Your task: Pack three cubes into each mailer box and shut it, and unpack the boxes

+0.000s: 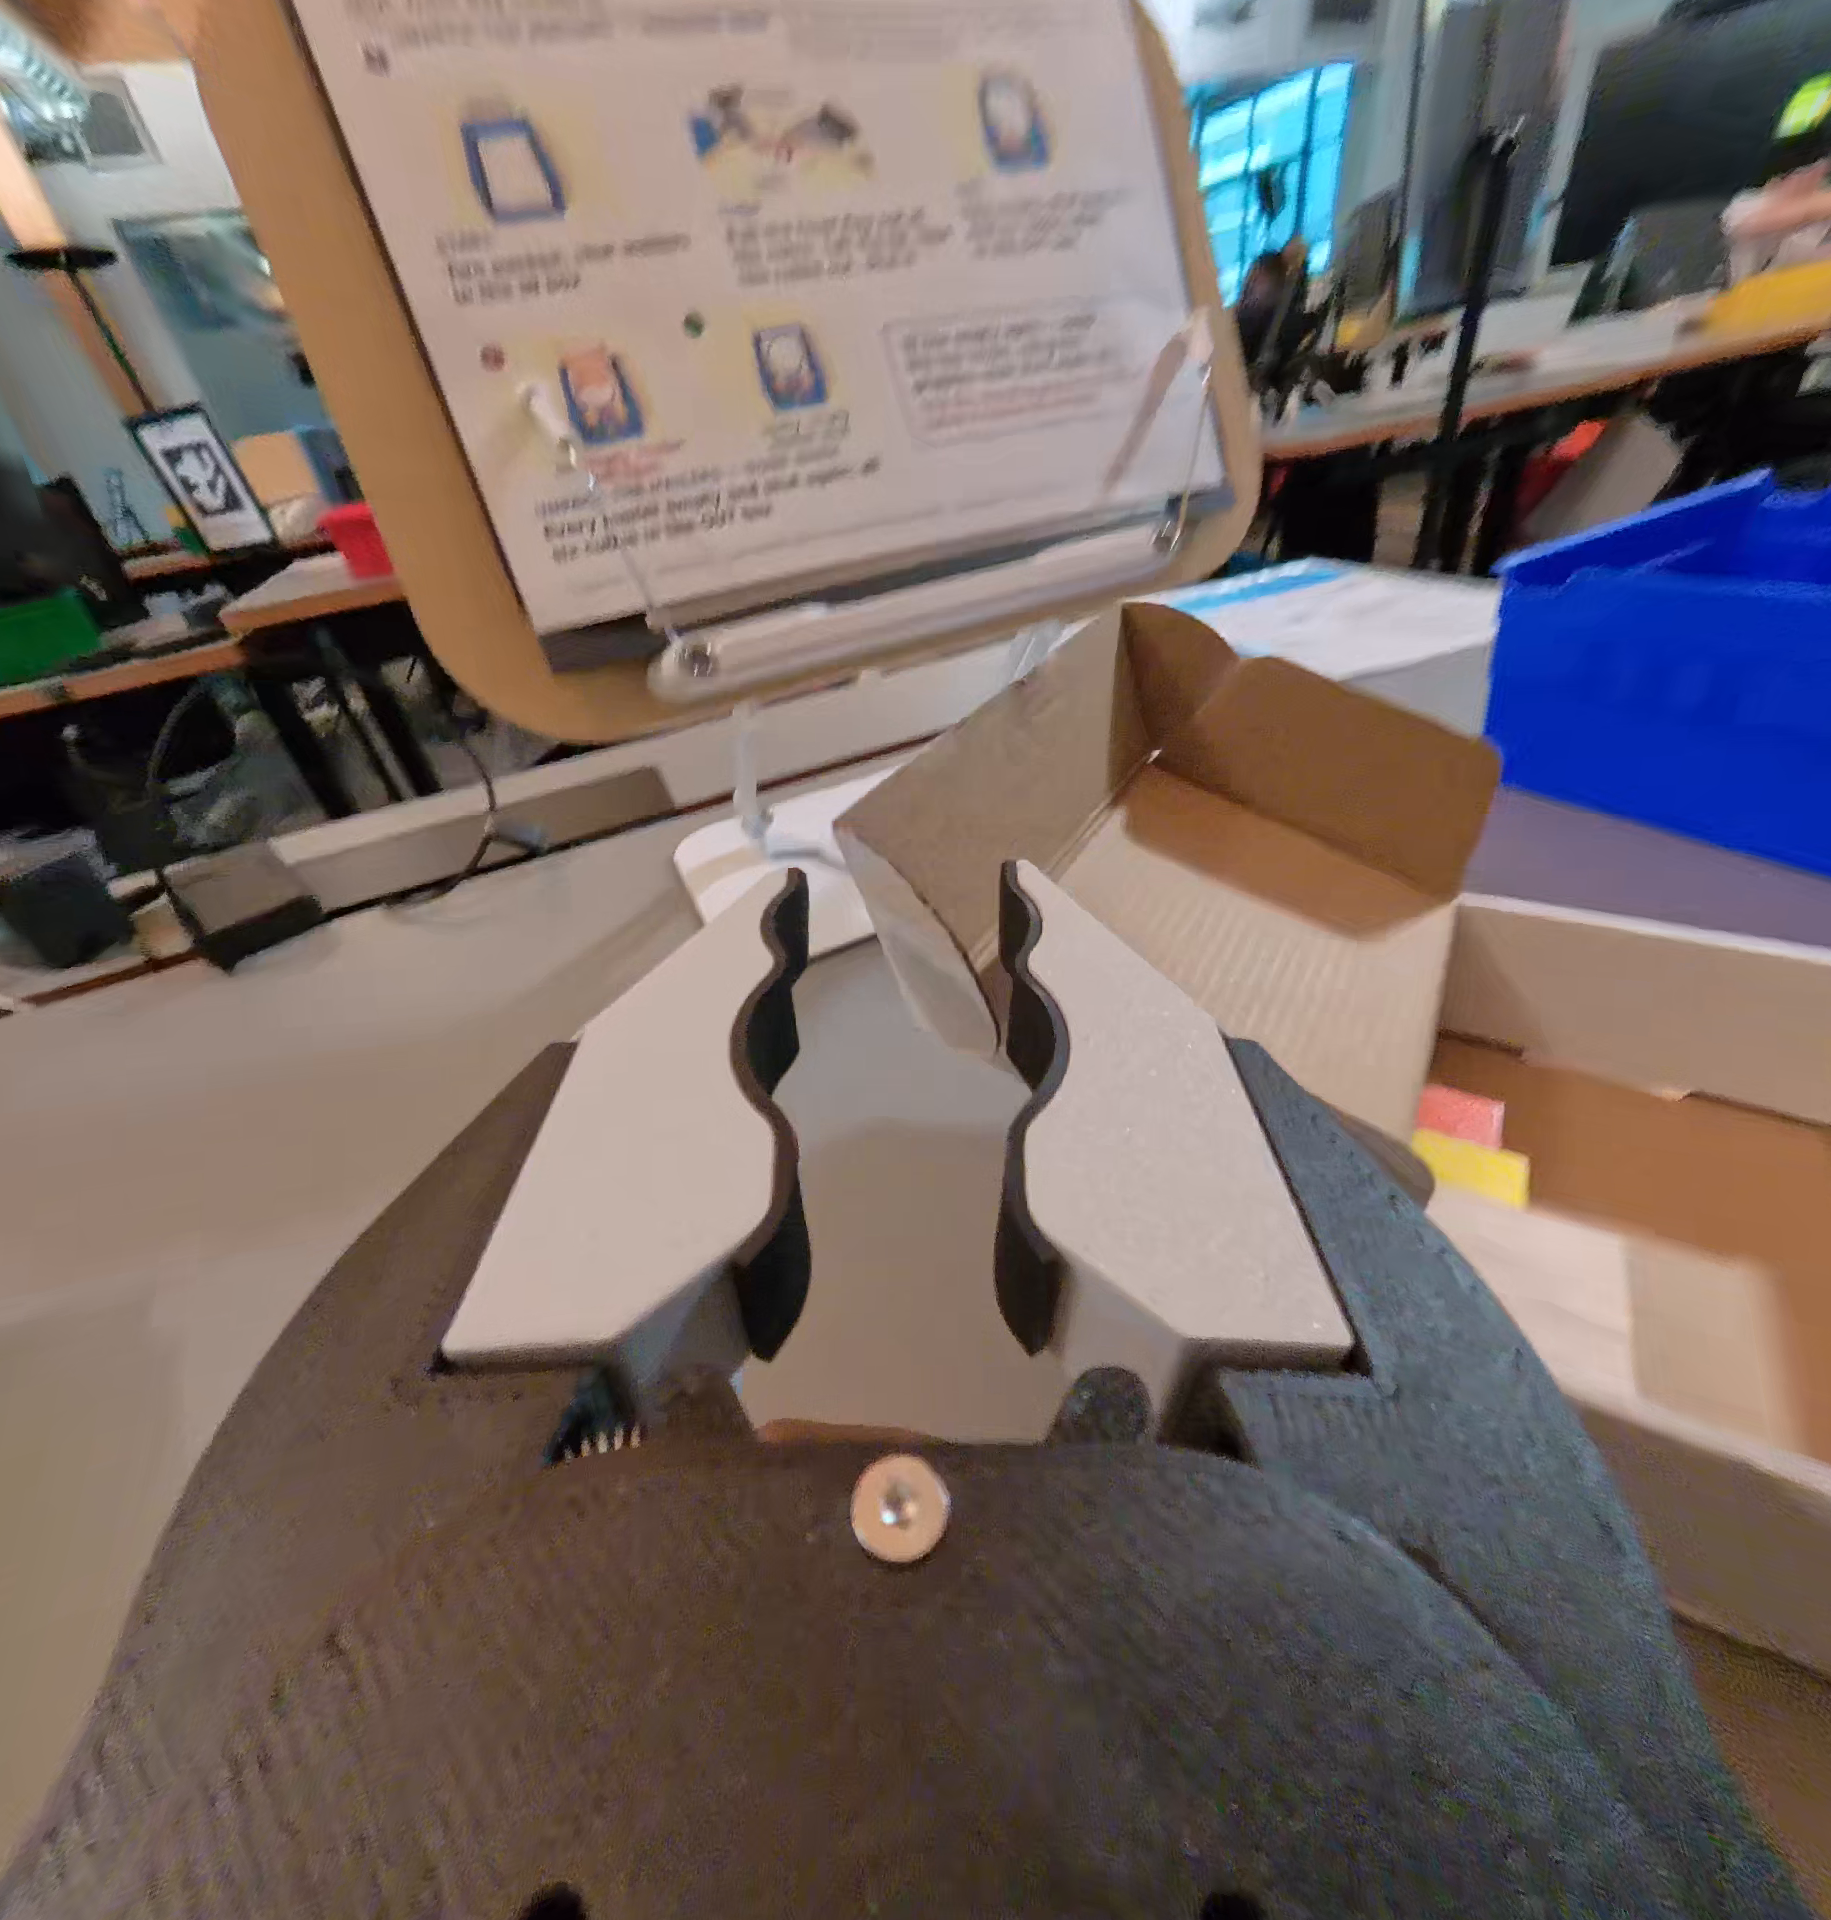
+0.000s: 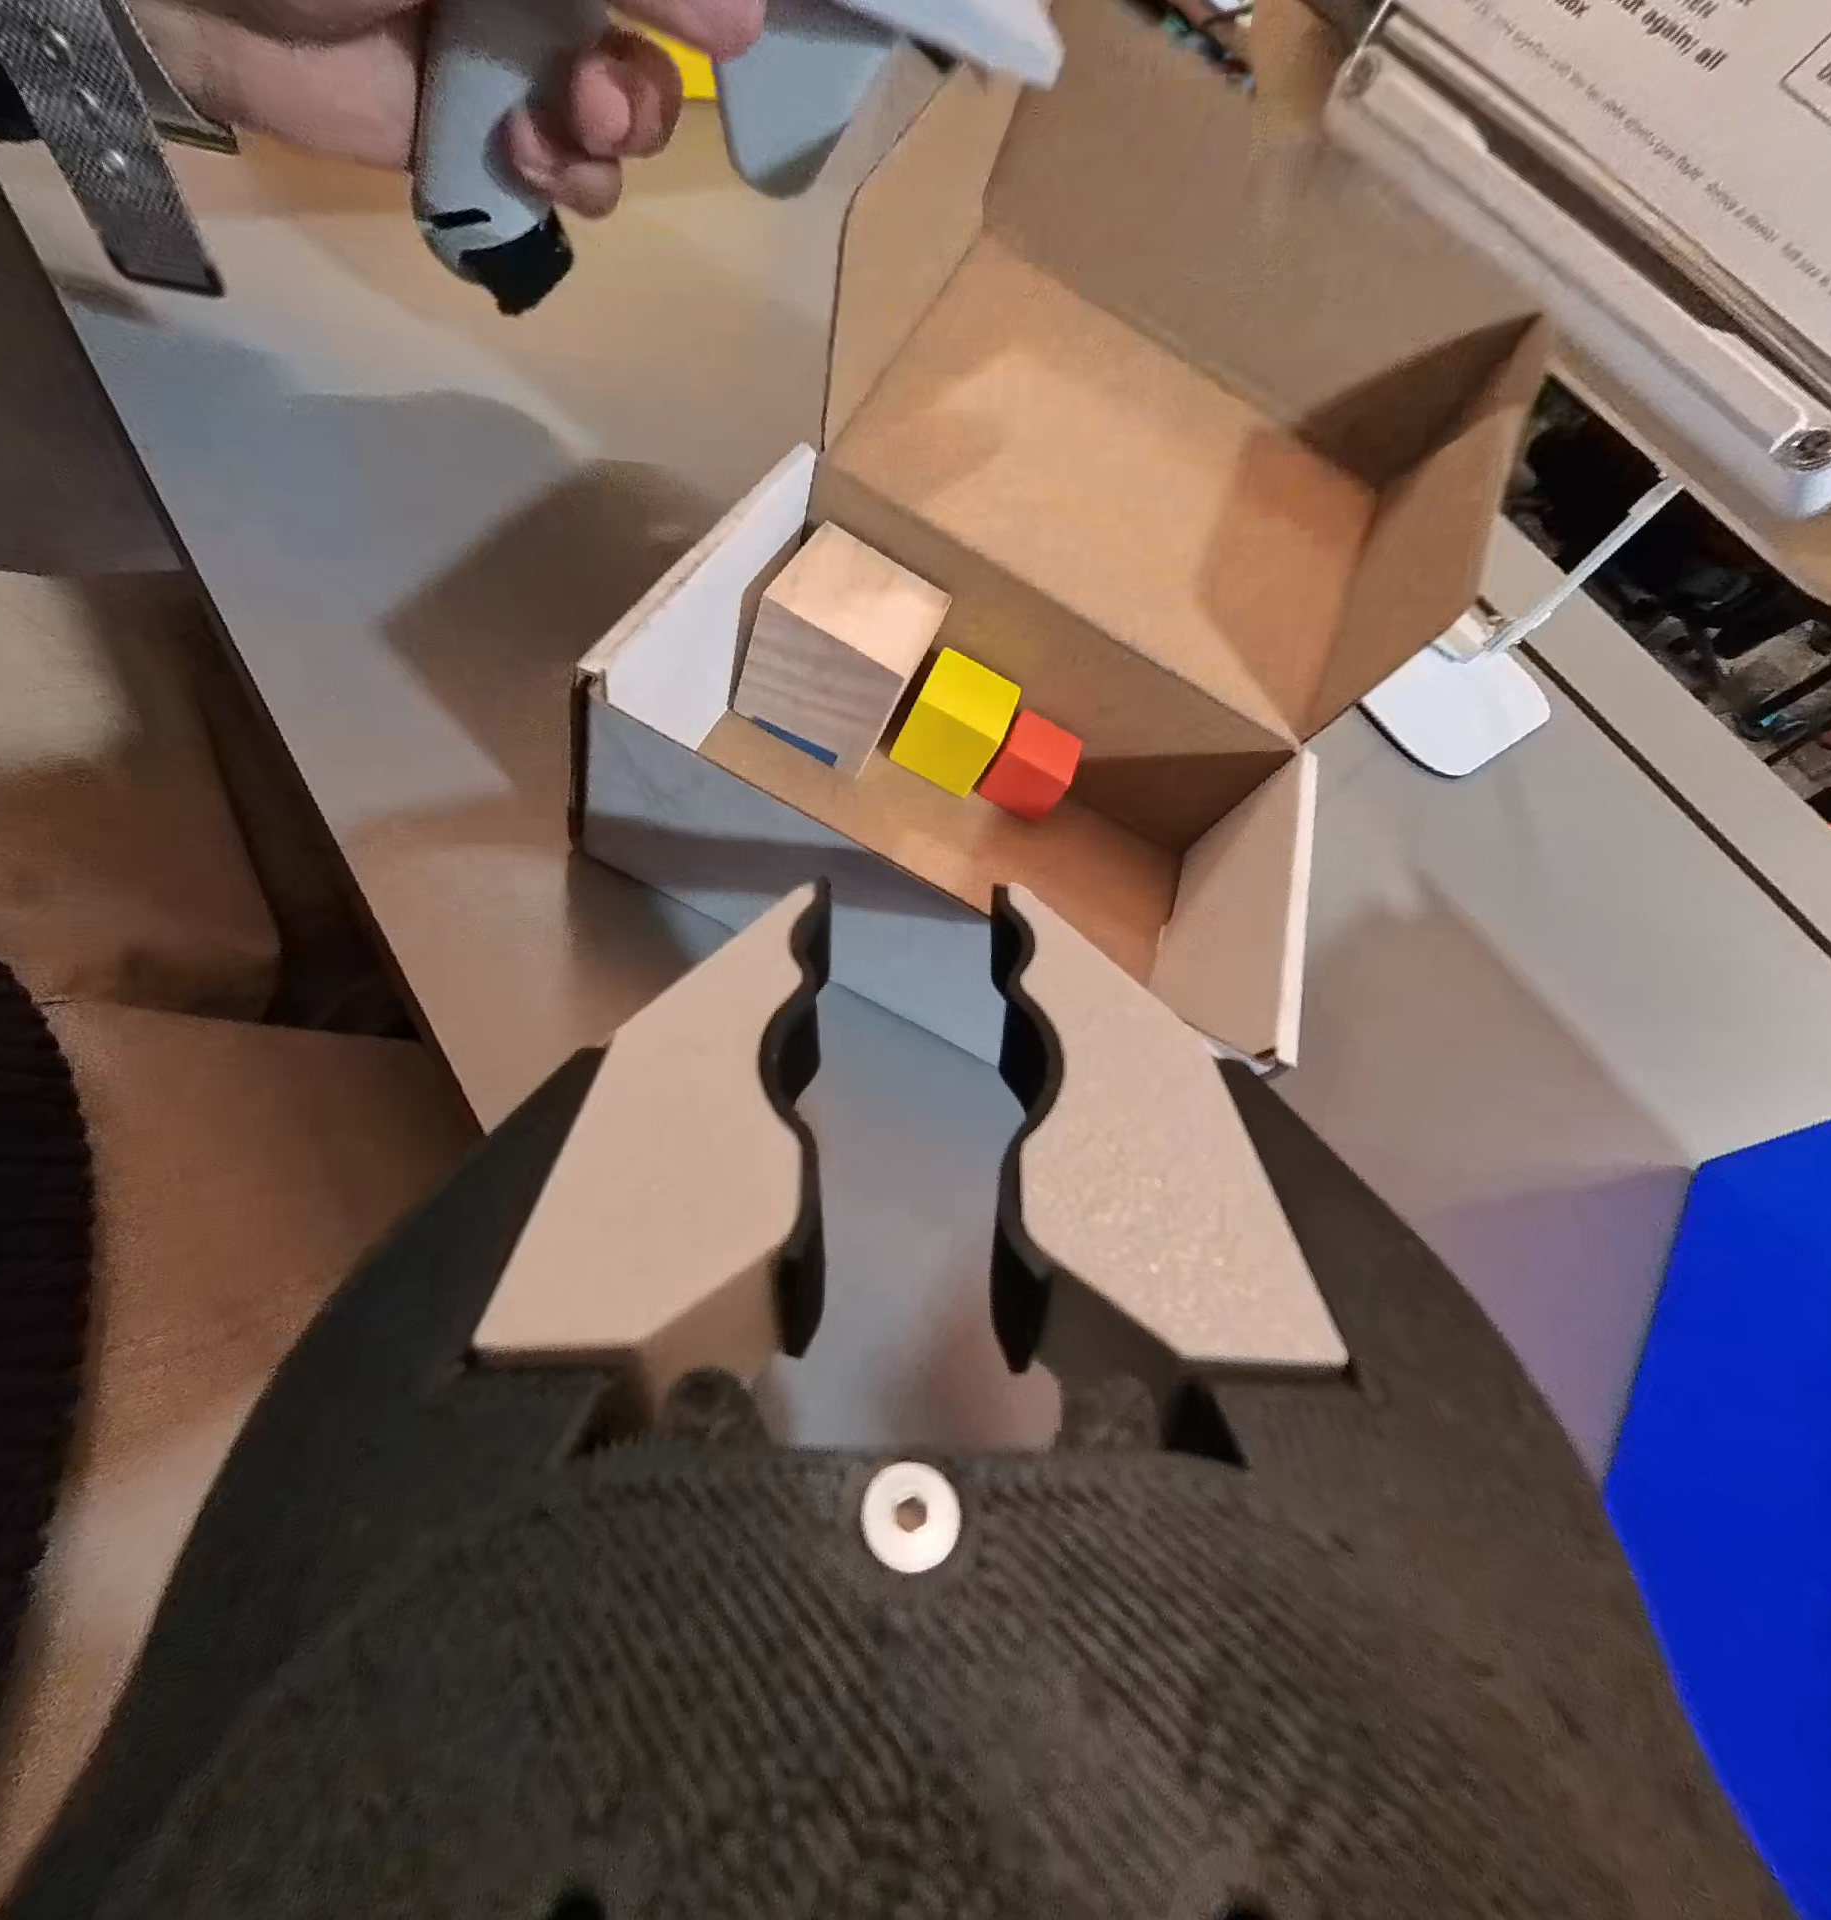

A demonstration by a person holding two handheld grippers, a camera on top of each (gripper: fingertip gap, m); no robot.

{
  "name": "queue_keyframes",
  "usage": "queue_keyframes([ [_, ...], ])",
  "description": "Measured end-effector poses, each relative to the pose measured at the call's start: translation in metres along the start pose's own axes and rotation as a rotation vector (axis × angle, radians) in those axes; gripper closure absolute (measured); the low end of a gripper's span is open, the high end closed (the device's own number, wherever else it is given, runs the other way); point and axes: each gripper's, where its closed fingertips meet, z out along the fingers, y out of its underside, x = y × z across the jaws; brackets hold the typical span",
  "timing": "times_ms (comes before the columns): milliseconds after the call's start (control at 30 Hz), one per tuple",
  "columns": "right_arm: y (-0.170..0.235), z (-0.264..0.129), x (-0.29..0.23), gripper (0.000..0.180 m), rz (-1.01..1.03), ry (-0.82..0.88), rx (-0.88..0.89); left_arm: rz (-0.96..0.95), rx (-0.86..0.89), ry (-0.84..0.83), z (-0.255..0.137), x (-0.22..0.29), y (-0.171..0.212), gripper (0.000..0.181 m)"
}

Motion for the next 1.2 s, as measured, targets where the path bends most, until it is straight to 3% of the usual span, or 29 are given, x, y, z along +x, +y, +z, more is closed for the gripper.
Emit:
queue_keyframes([
  [33, 0.0, 0.0, 0.0, 0.151, 0.004, -0.001, 0.001, 0.011, -0.039, -0.01, 0.002, -0.003, 0.009, 0.145],
  [233, -0.002, -0.002, 0.0, 0.148, 0.049, -0.014, 0.013, -0.075, -0.099, 0.032, -0.003, -0.003, 0.024, 0.142],
  [400, -0.025, -0.013, 0.009, 0.142, 0.37, -0.126, 0.163, -0.268, -0.1, 0.125, -0.016, 0.007, 0.015, 0.131],
  [533, -0.038, -0.02, 0.038, 0.138, 0.572, -0.114, 0.272, -0.372, -0.101, 0.206, -0.033, 0.022, 0.009, 0.12],
  [667, -0.043, 0.008, 0.036, 0.129, 0.518, -0.146, 0.088, -0.363, -0.046, 0.24, -0.048, 0.032, 0.001, 0.121],
  [767, -0.045, 0.039, 0.023, 0.14, 0.373, -0.206, -0.097, -0.335, -0.035, 0.267, -0.052, 0.042, 0.002, 0.121],
  [867, -0.06, 0.063, 0.007, 0.143, 0.367, -0.306, -0.155, -0.315, -0.041, 0.289, -0.053, 0.051, 0.007, 0.121],
  [967, -0.041, 0.073, -0.007, 0.136, 0.365, -0.347, -0.297, -0.333, -0.041, 0.303, -0.054, 0.054, 0.008, 0.121],
  [1033, -0.03, 0.075, -0.009, 0.13, 0.367, -0.339, -0.327, -0.348, -0.047, 0.312, -0.055, 0.056, 0.01, 0.122],
  [1200, -0.03, 0.075, -0.011, 0.134, 0.378, -0.347, -0.322, -0.373, -0.076, 0.337, -0.053, 0.06, 0.02, 0.122],
])
